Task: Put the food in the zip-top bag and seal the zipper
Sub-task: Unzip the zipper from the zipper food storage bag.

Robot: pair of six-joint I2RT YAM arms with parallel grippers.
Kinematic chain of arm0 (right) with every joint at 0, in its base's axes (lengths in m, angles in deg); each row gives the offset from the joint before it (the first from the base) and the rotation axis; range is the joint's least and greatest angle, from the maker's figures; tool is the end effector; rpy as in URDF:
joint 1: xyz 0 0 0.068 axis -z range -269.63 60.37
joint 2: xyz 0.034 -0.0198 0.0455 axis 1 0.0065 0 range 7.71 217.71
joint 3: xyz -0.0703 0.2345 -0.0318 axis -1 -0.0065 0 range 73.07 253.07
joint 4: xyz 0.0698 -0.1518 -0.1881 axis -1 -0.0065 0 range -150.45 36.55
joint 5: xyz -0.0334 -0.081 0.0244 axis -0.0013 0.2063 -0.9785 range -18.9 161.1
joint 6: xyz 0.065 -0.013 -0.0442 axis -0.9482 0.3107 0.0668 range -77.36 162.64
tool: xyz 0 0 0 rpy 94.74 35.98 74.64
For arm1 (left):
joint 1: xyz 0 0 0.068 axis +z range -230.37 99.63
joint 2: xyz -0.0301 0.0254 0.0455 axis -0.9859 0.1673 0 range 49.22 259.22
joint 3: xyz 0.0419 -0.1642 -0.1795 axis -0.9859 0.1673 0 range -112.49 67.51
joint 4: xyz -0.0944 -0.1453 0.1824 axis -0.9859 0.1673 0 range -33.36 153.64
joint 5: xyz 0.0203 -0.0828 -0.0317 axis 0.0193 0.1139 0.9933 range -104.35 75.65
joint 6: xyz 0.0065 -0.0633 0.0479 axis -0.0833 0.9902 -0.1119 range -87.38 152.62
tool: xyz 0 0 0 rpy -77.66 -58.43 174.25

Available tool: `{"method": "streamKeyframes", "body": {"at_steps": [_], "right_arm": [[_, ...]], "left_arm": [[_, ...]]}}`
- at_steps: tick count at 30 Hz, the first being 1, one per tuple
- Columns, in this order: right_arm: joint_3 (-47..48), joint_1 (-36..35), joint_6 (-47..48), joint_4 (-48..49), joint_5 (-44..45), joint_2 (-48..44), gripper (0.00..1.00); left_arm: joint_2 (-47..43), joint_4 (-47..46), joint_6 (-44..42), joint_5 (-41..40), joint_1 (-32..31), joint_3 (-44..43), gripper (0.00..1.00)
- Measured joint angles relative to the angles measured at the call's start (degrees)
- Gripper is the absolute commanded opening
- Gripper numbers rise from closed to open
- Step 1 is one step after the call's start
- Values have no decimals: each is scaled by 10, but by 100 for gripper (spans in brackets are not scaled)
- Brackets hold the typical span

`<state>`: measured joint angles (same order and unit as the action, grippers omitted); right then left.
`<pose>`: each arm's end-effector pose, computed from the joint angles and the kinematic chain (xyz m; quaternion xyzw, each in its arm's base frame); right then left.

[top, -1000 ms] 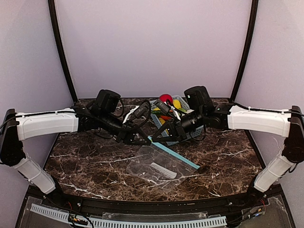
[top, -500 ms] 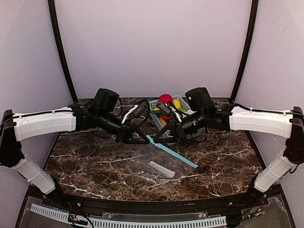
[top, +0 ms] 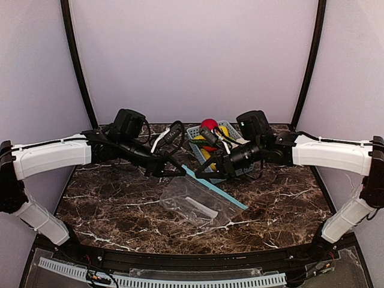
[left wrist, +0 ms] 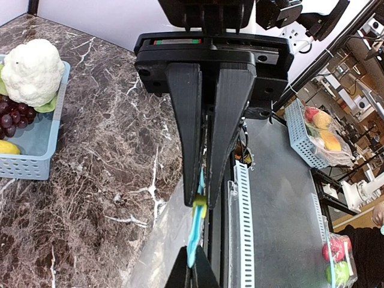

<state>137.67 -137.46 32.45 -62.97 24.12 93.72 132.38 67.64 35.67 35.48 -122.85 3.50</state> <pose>0.1960 0.2911 0.2582 -0.4434 0.6919 0.5226 0.2272 0.2119 -0.2650 0.2693 0.4630 0.6691 -0.5117 0.2759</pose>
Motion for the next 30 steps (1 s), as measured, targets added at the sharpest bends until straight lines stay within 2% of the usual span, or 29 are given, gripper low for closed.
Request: {"method": "streamKeyframes", "body": {"at_steps": [14,30], "right_arm": [[-8,2,-11,5,68,0,0],[-36,2,-27,12,134,-10,0]], "left_arm": [[-27,3,-5,-100,18,7,1],[-43,-7,19,-155,59,27,1]]}}
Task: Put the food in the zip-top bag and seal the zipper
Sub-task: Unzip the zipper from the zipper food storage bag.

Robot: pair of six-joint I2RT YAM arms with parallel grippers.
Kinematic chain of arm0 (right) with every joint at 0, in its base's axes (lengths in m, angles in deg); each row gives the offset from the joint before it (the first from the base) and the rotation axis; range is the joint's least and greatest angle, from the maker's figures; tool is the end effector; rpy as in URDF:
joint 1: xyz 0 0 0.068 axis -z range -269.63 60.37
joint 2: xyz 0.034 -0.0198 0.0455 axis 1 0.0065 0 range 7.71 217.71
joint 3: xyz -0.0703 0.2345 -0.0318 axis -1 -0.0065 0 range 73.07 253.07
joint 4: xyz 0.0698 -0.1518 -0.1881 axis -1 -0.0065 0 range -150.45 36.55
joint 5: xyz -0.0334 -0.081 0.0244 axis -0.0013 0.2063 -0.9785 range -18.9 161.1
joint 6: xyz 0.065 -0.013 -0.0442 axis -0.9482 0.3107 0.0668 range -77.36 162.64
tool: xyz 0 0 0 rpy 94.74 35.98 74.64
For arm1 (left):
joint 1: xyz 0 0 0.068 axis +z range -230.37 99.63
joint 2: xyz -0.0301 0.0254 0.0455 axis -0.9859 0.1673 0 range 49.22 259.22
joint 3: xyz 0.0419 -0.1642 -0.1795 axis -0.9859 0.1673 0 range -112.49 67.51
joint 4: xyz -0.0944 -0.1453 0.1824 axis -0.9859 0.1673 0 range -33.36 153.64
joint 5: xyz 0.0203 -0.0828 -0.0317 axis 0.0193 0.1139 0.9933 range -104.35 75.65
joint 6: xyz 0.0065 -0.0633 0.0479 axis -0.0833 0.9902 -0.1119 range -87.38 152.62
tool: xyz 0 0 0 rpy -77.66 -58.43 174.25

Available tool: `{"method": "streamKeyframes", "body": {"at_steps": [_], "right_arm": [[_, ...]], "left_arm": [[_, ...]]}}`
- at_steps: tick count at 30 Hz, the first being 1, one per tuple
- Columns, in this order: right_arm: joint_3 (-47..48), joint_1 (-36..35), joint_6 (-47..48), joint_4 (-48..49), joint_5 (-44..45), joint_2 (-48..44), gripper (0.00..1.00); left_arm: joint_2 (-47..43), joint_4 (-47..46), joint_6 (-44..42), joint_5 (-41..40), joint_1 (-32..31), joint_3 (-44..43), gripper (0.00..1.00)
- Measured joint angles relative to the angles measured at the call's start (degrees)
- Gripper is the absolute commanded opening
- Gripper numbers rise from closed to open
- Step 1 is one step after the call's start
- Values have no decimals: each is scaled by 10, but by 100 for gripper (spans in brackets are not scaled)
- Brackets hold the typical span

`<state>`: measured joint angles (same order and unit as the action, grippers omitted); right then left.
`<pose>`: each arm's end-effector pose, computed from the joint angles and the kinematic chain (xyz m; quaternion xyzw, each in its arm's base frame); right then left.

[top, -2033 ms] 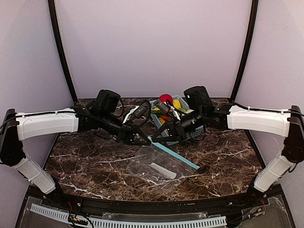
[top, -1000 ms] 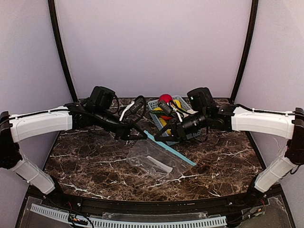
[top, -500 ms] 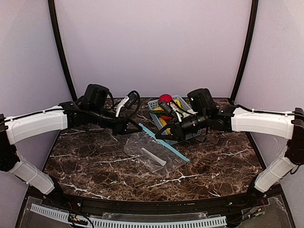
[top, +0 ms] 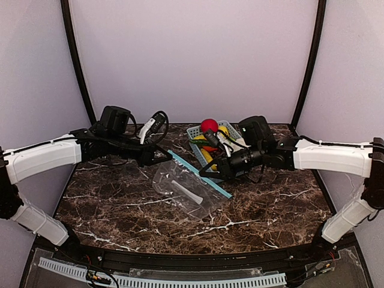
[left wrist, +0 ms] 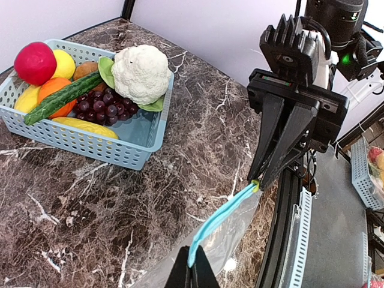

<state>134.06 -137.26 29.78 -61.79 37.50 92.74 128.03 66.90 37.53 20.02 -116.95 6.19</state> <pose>0.2071 0.2833 0.2388 -0.3835 0.7589 0.4512 0.2710 0.2430 -0.2285 0.2720 0.3701 0.7451 -0.4114 0.3722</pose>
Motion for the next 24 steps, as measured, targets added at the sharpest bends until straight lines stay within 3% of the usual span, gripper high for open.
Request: {"method": "streamKeyframes", "body": {"at_steps": [24], "right_arm": [[-34,0,-14,6,47,-26,0]], "left_arm": [[-12,-15,25,-48,47,7,1]]}}
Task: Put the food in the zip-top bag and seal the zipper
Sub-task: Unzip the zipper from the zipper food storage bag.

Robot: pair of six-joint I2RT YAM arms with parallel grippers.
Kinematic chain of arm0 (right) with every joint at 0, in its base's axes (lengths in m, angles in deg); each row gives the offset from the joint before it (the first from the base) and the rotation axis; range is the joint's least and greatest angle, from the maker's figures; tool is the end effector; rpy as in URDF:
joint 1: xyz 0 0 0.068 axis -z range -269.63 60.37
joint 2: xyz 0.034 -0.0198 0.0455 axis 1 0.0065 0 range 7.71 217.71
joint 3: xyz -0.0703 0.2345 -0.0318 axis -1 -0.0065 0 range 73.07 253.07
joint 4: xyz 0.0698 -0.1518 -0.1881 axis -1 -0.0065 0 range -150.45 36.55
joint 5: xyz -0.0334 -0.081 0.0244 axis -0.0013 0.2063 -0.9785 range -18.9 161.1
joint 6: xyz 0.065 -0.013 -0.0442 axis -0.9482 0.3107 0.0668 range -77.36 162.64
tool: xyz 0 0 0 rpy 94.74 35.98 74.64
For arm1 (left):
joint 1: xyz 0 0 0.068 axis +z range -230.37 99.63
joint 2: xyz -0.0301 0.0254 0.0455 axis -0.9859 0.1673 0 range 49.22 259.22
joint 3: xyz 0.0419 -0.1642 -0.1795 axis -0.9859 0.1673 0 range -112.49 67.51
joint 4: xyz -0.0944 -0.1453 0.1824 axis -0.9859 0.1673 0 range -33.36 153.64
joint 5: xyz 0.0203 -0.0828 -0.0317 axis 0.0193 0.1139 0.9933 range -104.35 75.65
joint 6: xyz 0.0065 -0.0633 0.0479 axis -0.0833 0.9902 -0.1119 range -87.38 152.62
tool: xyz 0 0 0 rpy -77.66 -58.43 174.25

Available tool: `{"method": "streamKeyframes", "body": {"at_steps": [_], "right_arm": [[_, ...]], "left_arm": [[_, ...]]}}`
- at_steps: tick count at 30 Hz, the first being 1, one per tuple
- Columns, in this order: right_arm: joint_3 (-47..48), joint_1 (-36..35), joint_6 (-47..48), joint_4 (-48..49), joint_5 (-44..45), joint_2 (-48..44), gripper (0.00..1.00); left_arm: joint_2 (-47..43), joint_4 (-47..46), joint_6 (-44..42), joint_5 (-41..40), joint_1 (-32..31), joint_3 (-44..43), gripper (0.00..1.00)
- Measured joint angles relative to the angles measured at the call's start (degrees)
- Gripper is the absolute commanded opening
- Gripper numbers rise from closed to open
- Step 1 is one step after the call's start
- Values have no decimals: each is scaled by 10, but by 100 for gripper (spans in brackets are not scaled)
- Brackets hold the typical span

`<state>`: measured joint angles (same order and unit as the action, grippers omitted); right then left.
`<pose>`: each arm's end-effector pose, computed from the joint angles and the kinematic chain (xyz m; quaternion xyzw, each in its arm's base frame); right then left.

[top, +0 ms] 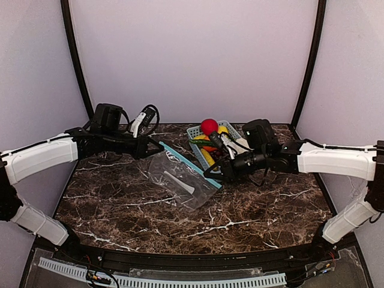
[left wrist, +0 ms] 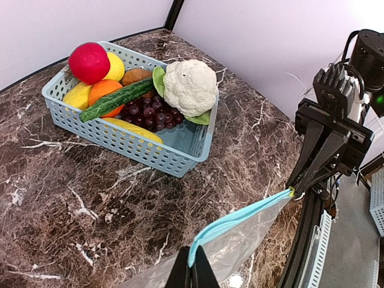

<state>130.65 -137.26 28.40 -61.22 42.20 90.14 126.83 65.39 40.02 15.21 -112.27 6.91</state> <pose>0.2045 0.2733 0.2322 -0.3587 0.7793 0.4268 0.2862 0.2634 -0.2038 0.2758 0.3063 0.7715 -0.3763 0.4115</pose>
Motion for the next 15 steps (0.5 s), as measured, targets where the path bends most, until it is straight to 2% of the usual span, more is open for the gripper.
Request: {"method": "streamKeyframes", "body": {"at_steps": [15], "right_arm": [[-23,1,-11,0,31,-24,0]], "left_arm": [[-10,1,3,-24,21,0,1]]}}
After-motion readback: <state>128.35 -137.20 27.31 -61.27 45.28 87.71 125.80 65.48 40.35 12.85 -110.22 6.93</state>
